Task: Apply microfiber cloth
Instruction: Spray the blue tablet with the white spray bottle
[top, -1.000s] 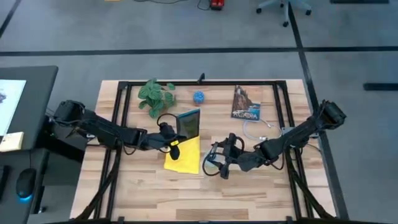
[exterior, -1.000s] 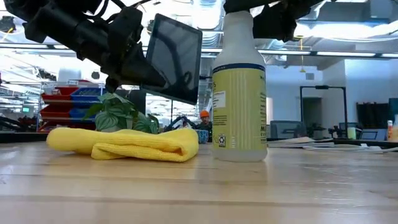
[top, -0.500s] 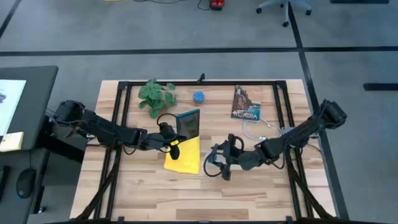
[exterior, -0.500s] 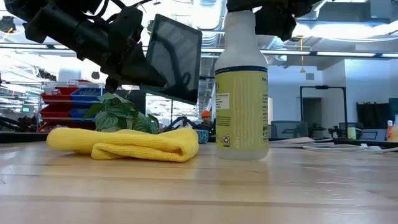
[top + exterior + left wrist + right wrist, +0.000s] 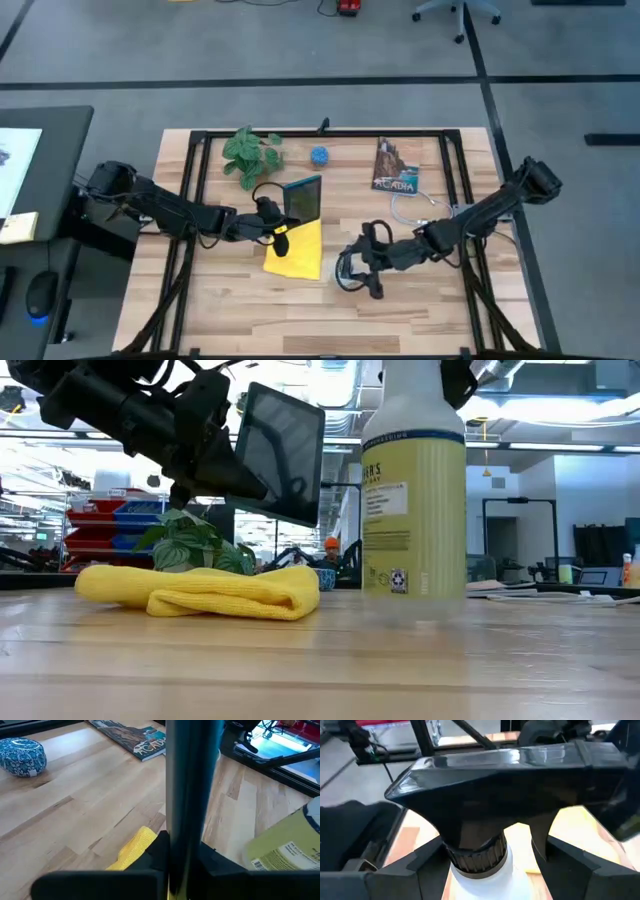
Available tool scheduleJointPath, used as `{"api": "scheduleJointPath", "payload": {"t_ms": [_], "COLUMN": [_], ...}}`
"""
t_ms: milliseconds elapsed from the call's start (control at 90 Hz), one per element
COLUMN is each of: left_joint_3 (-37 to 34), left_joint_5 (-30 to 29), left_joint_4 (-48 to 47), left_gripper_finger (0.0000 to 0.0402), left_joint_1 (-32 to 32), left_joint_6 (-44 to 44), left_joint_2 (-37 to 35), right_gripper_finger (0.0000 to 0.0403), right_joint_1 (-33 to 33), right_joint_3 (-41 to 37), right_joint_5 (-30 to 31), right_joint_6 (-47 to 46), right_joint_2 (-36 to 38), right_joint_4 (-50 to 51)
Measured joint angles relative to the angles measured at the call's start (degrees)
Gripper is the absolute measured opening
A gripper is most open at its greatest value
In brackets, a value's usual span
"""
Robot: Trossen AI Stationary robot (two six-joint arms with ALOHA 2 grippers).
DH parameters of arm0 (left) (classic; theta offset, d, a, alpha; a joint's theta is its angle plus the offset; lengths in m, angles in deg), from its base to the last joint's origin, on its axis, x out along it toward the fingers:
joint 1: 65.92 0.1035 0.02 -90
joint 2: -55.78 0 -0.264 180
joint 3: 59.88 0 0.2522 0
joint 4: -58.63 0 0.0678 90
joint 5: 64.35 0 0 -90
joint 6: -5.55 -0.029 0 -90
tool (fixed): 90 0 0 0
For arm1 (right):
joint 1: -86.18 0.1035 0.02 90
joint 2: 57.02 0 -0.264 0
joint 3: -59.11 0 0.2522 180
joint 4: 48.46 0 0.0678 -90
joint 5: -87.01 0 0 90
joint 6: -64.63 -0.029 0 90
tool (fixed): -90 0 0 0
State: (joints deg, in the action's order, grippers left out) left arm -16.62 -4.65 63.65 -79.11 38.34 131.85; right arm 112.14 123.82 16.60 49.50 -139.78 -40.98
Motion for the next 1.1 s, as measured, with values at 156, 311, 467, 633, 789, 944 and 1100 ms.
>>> {"api": "scheduleJointPath", "payload": {"t_ms": [156, 311, 467, 633, 789, 944, 1100], "left_joint_3": [0.0, 0.0, 0.0, 0.0, 0.0, 0.0, 0.0], "left_joint_5": [-0.02, -0.02, -0.02, -0.02, -0.02, -0.02, -0.02], "left_joint_4": [-0.03, -0.03, -0.03, -0.03, -0.03, -0.03, -0.03], "left_gripper_finger": [0.0013, 0.0013, 0.0013, 0.0013, 0.0013, 0.0013, 0.0013], "left_joint_1": [0.0, 0.0, 0.0, 0.0, 0.0, 0.0, 0.01], "left_joint_6": [0.0, -0.02, -0.02, -0.02, -0.02, -0.02, -0.02], "left_joint_2": [0.0, 0.0, 0.0, 0.0, 0.0, 0.0, 0.0], "right_gripper_finger": [0.0256, 0.0256, 0.0263, 0.0292, 0.0328, 0.0355, 0.0362], "right_joint_1": [-0.27, -0.67, -0.99, -0.95, -0.97, -0.95, -0.84], "right_joint_3": [0.03, 0.03, 0.03, 0.03, 0.03, 0.03, 0.42], "right_joint_5": [-0.12, 0.01, 0.41, 2.86, 3.11, 3.11, 4.93], "right_joint_6": [-0.01, 0.39, -0.15, 0.29, 1.06, 1.64, 0.78], "right_joint_2": [0.04, 0.04, 0.04, 0.04, 0.04, 0.04, 1.57], "right_joint_4": [0.43, 0.27, 0.26, 0.28, 0.28, 0.28, 3.69]}}
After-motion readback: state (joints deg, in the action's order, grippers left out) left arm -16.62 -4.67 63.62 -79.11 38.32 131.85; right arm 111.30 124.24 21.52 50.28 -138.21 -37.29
